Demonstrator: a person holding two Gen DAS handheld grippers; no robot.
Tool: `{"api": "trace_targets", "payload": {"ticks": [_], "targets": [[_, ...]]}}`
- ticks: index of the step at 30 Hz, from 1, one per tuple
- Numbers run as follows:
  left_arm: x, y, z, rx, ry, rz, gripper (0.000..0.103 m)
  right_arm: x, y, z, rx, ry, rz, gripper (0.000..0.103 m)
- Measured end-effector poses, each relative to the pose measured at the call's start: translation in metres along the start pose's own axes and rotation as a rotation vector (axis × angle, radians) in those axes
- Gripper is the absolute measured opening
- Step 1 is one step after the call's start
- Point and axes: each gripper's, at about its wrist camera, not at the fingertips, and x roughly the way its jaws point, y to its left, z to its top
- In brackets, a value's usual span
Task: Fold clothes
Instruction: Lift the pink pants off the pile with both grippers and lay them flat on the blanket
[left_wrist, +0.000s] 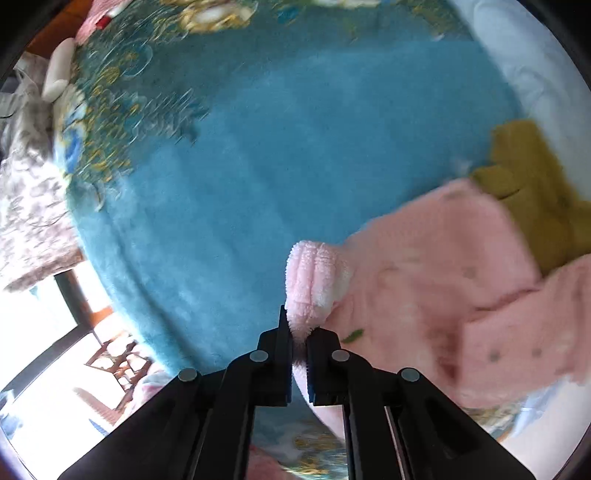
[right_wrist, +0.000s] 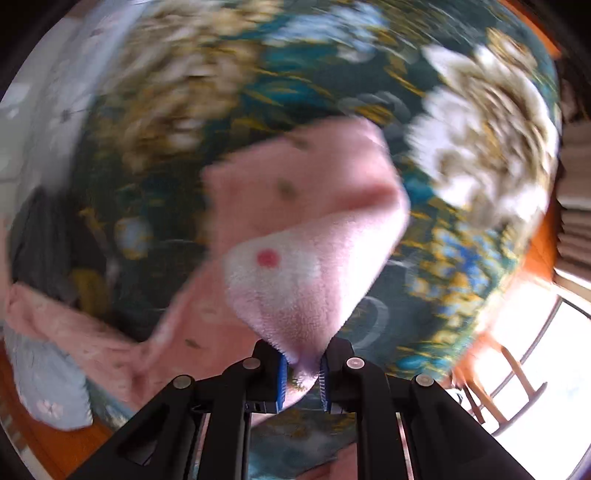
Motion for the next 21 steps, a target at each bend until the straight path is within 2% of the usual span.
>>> {"api": "trace_targets", "payload": {"ticks": [2,4,5,8,11,13,14,17,20,21], "targets": [[-0.034,-0.022,0.007,0.071,-0.063,-0.084,0.005,-0.025,0.030,0.008,-0.051,-0.050,0.072,0.014],[-0.079,-0.047,0.011,0.172,-0.148,-0.176,0.005,-0.066,0.063,0.016,-0.102,-0.124,0.185,0.013],[-0.103,-0.051,0.009,0.224,-0.196,-0.231,0.005,-0.093,0.078,0.016,-0.130,-0.173,0.261,0.013],[-0.172,-0.055,-0.001,0.384,-0.352,-0.379,0.005,-0.156,0.110,-0.001,-0.263,-0.321,0.402,0.013],[-0.194,-0.027,-0.016,0.480,-0.454,-0.396,0.005,-0.188,0.114,-0.026,-0.401,-0.429,0.455,0.013],[-0.166,-0.003,-0.017,0.505,-0.463,-0.344,0.005,-0.170,0.102,-0.040,-0.430,-0.422,0.382,0.013],[-0.145,0.007,-0.017,0.497,-0.441,-0.285,0.005,-0.143,0.093,-0.040,-0.403,-0.365,0.321,0.013],[-0.070,0.035,-0.006,0.374,-0.281,-0.151,0.005,-0.065,0.068,-0.042,-0.323,-0.202,0.149,0.013],[-0.012,0.065,0.005,0.240,-0.155,-0.035,0.005,0.005,0.047,-0.047,-0.260,-0.061,0.010,0.013],[-0.003,0.071,0.004,0.225,-0.138,-0.008,0.005,0.023,0.043,-0.049,-0.254,-0.029,-0.036,0.013]]}}
